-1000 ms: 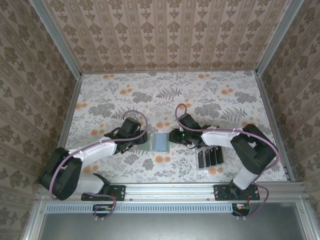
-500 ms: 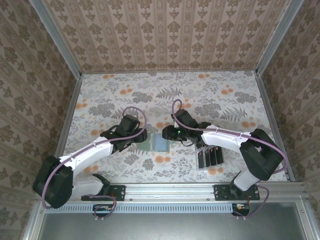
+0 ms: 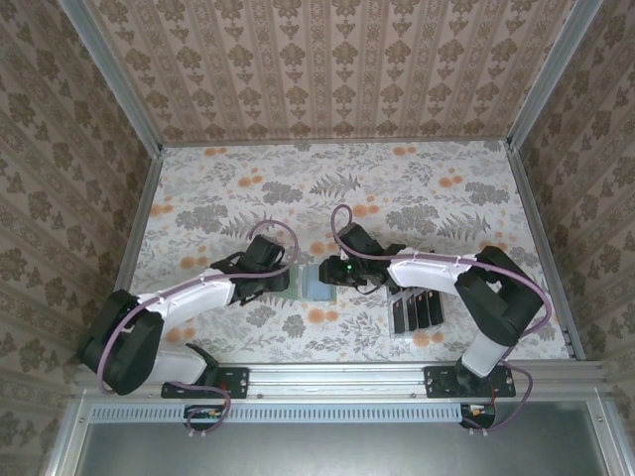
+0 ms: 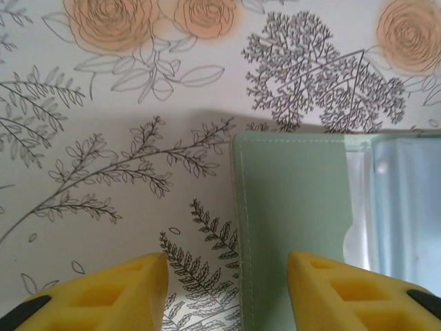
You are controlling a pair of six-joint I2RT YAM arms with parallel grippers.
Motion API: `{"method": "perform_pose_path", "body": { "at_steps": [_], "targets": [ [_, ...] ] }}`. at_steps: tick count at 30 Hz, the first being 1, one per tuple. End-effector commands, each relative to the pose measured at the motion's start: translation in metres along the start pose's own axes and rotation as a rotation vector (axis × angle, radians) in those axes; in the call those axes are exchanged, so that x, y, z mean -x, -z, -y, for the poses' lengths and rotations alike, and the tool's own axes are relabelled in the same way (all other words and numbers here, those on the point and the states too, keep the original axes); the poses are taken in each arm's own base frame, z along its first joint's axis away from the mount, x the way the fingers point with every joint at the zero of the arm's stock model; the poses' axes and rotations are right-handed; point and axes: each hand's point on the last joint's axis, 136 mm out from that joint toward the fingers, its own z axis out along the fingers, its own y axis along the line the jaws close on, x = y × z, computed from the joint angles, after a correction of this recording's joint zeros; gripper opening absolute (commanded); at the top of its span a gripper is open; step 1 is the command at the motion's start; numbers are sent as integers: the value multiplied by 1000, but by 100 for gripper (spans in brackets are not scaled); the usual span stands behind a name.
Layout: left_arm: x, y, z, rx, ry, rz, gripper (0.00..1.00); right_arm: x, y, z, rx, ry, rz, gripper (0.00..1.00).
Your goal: Put the credit cards into the card holder
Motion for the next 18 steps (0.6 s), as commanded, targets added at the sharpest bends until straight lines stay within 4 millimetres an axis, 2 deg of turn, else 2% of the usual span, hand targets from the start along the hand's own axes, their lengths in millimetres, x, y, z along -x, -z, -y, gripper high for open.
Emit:
{"method": "perform_pose_path", "body": {
  "at_steps": [1, 12, 18],
  "targets": [
    [-7, -6, -3, 12, 14, -6, 51, 1, -6, -9, 18, -7, -18, 40],
    [-20, -16, -5, 22, 24, -32, 50, -6, -21, 4, -19, -16, -44, 41],
    [-28, -23, -6, 26, 27, -48, 50, -8, -29, 3, -5, -22, -64, 43]
  ]
}}
